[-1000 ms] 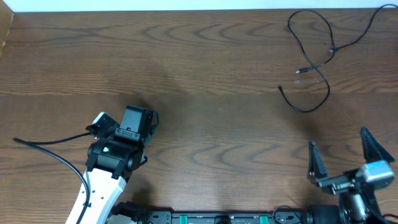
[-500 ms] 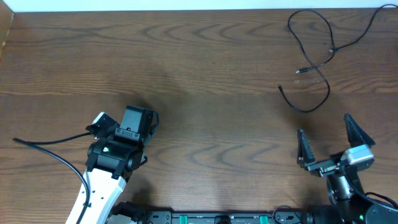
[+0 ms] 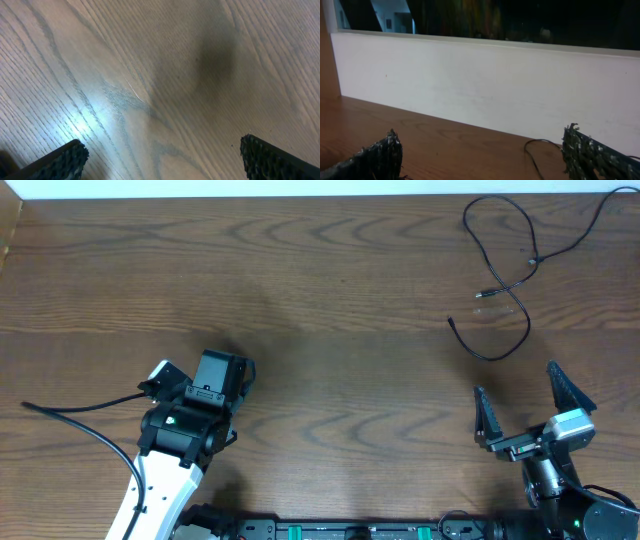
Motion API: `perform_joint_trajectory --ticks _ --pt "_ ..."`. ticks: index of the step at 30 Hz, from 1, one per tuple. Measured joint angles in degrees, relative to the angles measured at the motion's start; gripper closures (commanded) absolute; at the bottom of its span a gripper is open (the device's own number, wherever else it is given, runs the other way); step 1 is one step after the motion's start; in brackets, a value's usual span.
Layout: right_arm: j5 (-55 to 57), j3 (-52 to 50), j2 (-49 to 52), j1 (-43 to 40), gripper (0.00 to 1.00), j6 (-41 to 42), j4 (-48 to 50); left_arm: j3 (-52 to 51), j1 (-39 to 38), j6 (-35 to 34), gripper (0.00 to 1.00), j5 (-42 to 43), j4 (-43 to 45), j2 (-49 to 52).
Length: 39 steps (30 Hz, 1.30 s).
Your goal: Untangle cables
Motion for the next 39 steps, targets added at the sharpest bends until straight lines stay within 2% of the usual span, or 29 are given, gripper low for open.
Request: perform_joint_trajectory --ticks 14,26,39 --pt "0.09 -1.2 0.0 0.0 0.01 0.0 1.11 0.0 0.0 0.0 0.02 0.0 0.0 0.0" --pt "0.5 -17.81 -0.02 0.0 0.01 3.37 22.77 0.0 0.0 0.0 0.02 0.0 0.0 0.0" --pt "7.61 -20.04 0.02 0.0 0.01 5.95 20.15 0.0 0.0 0.0 0.02 0.0 0.0 0.0"
